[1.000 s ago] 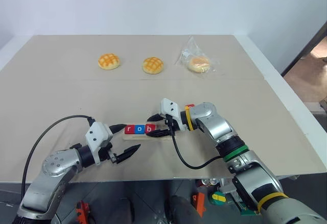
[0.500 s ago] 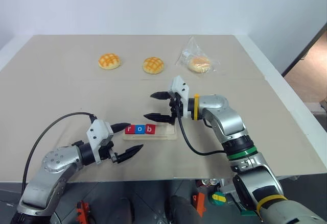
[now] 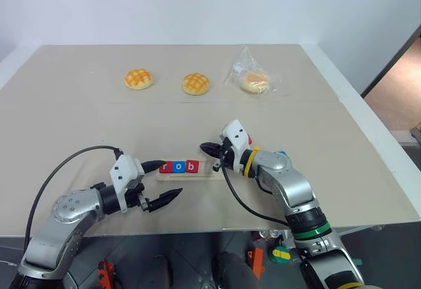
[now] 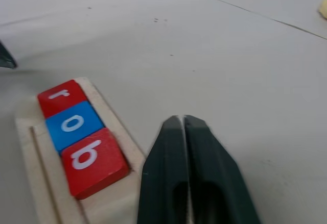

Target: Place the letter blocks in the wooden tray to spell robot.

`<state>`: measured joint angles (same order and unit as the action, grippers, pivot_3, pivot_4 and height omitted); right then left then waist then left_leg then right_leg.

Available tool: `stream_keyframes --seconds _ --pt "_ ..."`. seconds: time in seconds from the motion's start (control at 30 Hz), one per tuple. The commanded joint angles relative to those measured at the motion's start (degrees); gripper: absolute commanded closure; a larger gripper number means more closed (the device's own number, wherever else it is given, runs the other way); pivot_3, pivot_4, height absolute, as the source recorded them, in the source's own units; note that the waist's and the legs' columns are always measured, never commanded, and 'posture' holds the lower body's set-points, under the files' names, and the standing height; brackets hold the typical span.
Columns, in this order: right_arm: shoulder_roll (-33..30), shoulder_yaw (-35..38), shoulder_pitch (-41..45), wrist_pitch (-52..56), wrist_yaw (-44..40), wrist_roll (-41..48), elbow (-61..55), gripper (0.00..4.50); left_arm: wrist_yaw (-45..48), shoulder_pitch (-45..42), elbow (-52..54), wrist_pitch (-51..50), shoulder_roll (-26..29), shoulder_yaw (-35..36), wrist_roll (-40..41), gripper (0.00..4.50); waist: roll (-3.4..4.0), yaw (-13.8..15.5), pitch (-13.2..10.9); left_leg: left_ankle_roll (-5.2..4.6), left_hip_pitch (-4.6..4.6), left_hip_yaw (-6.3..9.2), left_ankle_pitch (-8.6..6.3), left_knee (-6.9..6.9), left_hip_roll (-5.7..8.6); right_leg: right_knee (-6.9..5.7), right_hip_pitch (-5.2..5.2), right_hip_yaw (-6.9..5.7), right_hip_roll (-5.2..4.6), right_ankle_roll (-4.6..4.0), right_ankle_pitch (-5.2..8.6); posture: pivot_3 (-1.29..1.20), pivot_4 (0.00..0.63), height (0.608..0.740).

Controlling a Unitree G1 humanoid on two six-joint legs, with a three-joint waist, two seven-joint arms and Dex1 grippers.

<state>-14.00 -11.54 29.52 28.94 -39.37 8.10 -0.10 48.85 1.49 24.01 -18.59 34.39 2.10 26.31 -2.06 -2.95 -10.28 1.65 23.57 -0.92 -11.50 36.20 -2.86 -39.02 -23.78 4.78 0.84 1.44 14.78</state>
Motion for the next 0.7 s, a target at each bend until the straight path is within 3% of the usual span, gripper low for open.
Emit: stream_keyframes --seconds 0.03,0.7 --pt "0.08 -1.54 -0.91 -0.69 0.53 -0.24 -4.27 4.48 -0.14 -0.81 0.42 0.89 0.28 0.98 0.07 0.0 0.0 0.0 0.0 0.0 0.01 0.0 0.0 0.0 0.01 0.0 -0.01 0.0 -0.01 0.02 0.01 0.0 0.15 0.74" --pt "-0.59 -5.91 -4.24 -1.6 0.17 -0.89 -7.52 4.48 0.08 -0.51 -0.11 1.2 0.33 0.61 -1.05 0.0 -0.01 0.04 0.01 0.0 0.3 0.09 0.0 0.02 0.01 0.0 -0.24 -0.04 0.01 0.04 0.01 0.0 0.15 0.74"
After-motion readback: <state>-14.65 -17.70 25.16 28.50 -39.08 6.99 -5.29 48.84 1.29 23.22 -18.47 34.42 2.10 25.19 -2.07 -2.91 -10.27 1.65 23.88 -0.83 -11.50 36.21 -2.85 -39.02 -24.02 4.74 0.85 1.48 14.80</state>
